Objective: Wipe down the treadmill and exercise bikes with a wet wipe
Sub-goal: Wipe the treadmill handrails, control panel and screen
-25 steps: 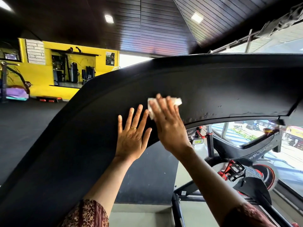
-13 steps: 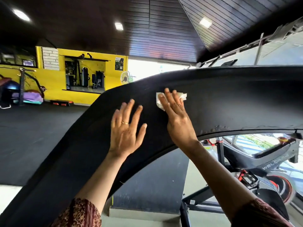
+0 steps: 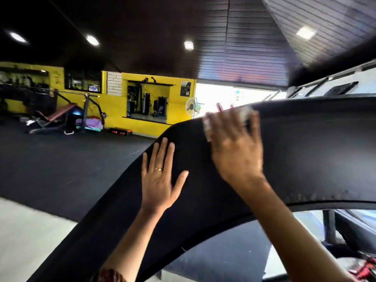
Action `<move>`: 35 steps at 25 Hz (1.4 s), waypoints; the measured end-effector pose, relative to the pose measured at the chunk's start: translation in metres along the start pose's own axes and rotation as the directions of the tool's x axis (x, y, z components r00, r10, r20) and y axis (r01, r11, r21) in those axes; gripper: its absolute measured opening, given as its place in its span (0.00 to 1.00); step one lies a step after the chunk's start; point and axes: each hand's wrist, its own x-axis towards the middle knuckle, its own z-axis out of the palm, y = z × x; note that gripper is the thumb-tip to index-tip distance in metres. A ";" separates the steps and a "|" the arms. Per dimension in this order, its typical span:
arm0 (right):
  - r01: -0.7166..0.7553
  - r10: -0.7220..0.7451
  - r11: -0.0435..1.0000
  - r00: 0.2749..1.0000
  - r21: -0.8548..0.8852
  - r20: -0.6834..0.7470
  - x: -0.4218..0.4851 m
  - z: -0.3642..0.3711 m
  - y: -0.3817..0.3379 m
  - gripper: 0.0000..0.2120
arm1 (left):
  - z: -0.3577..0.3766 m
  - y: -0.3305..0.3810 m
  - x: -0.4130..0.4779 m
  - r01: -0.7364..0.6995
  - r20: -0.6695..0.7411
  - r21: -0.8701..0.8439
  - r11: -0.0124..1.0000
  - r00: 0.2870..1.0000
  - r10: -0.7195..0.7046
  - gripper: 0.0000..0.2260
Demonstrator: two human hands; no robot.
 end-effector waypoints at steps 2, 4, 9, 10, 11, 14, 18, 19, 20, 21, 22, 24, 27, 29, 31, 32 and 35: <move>-0.148 0.151 0.988 0.986 0.044 -0.074 -0.002 -0.002 0.006 0.21 | -0.007 -0.022 -0.011 -0.014 0.007 -0.005 1.000 1.000 0.014 0.27; -0.128 0.135 0.983 0.990 0.132 -0.045 0.005 0.003 -0.024 0.22 | -0.009 -0.035 -0.016 0.013 0.009 -0.051 0.999 1.000 -0.013 0.26; 0.069 -0.085 0.980 0.993 0.188 0.079 0.010 0.029 -0.106 0.21 | -0.009 -0.054 -0.040 0.126 0.036 -0.095 0.987 0.992 -0.123 0.26; 0.126 -0.146 0.974 0.985 0.189 0.095 0.006 0.034 -0.116 0.24 | -0.009 -0.061 -0.050 0.156 0.046 -0.095 0.983 0.987 -0.152 0.27; 0.185 -0.209 0.967 0.970 0.177 0.123 0.001 0.039 -0.125 0.26 | -0.008 -0.069 -0.061 0.206 0.054 -0.102 0.973 0.978 -0.201 0.27; 0.345 -0.370 0.927 0.906 0.148 0.205 -0.021 0.048 -0.157 0.30 | -0.009 -0.090 -0.091 0.337 0.085 -0.104 0.936 0.940 -0.330 0.28; 0.449 -0.460 0.888 0.873 0.098 0.165 -0.021 0.048 -0.159 0.24 | -0.010 -0.104 -0.105 0.305 0.133 -0.067 0.950 0.946 -0.295 0.28; 0.389 -0.396 0.918 0.906 0.074 0.151 -0.015 0.048 -0.152 0.22 | -0.010 -0.104 -0.105 0.309 0.141 -0.081 0.948 0.945 -0.296 0.27; 0.291 -0.298 0.954 0.946 0.070 0.129 -0.009 0.047 -0.146 0.22 | -0.009 -0.104 -0.104 0.317 0.150 -0.096 0.943 0.942 -0.301 0.27; 0.204 -0.211 0.976 0.971 0.077 0.110 -0.006 0.047 -0.142 0.22 | -0.008 -0.102 -0.104 0.329 0.162 -0.108 0.938 0.937 -0.310 0.27; 0.197 -0.206 0.977 0.972 0.085 0.116 -0.007 0.047 -0.145 0.24 | -0.007 -0.100 -0.104 0.339 0.167 -0.120 0.933 0.933 -0.317 0.27; 0.413 -0.422 0.907 0.879 0.087 0.223 -0.026 0.048 -0.167 0.28 | -0.005 -0.100 -0.109 0.353 0.177 -0.136 0.926 0.928 -0.328 0.28; 0.554 -0.574 0.818 0.775 0.151 0.265 -0.055 0.053 -0.164 0.29 | -0.007 -0.101 -0.124 0.356 0.207 -0.104 0.928 0.921 -0.330 0.31; 0.438 -0.471 0.876 0.867 0.202 0.164 -0.059 0.053 -0.135 0.27 | -0.009 -0.102 -0.130 0.332 0.212 -0.070 0.941 0.926 -0.312 0.31; 0.270 -0.288 0.943 0.955 0.197 0.071 -0.056 0.053 -0.118 0.25 | -0.008 -0.097 -0.129 0.330 0.201 -0.048 0.943 0.928 -0.315 0.31; 0.234 -0.248 0.951 0.968 0.204 0.043 -0.058 0.054 -0.123 0.24 | -0.006 -0.093 -0.128 0.344 0.193 -0.042 0.938 0.924 -0.330 0.31; 0.428 -0.467 0.866 0.877 0.257 0.113 -0.095 0.062 -0.157 0.26 | 0.000 -0.077 -0.139 0.381 0.195 -0.036 0.924 0.909 -0.367 0.32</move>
